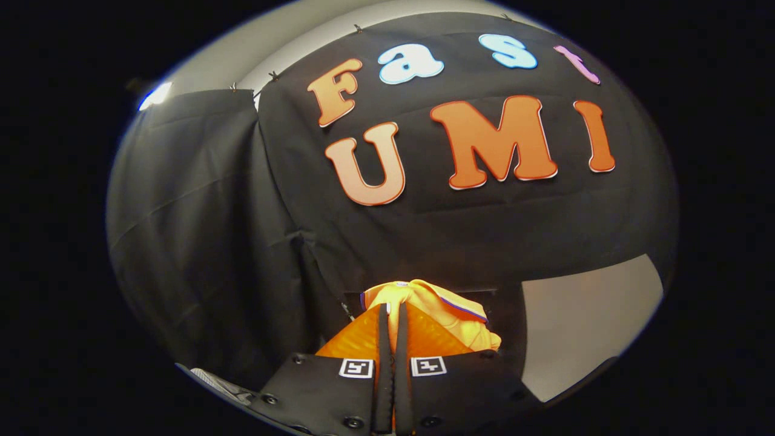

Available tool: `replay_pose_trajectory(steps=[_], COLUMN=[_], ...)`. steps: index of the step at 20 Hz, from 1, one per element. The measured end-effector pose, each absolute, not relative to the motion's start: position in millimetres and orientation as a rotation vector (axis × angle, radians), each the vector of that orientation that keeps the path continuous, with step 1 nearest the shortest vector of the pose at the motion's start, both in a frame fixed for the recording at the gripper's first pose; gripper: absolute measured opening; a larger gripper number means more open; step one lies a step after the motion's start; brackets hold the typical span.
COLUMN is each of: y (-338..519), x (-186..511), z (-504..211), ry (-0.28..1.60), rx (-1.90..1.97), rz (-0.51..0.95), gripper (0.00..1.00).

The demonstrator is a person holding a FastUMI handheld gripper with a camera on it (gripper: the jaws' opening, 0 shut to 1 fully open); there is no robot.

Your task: Put the clothes into the washing machine and then close the washing machine lid.

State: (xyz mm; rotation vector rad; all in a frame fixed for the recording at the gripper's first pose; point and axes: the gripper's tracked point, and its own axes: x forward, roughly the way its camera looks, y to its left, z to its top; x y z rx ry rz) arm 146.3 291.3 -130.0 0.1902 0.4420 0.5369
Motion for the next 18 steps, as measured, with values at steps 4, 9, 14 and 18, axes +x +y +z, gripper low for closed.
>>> replay_pose_trajectory(steps=[4,9,14,18], y=[329,356,364,366], x=[160,175,197,200], z=[-190,-263,-337,-392], ry=[0.523,0.626,0.713,0.795], rx=[0.199,0.177,0.172,0.168], rz=[0.551,0.537,0.496,0.459], gripper=[0.09,0.09,0.09,0.09])
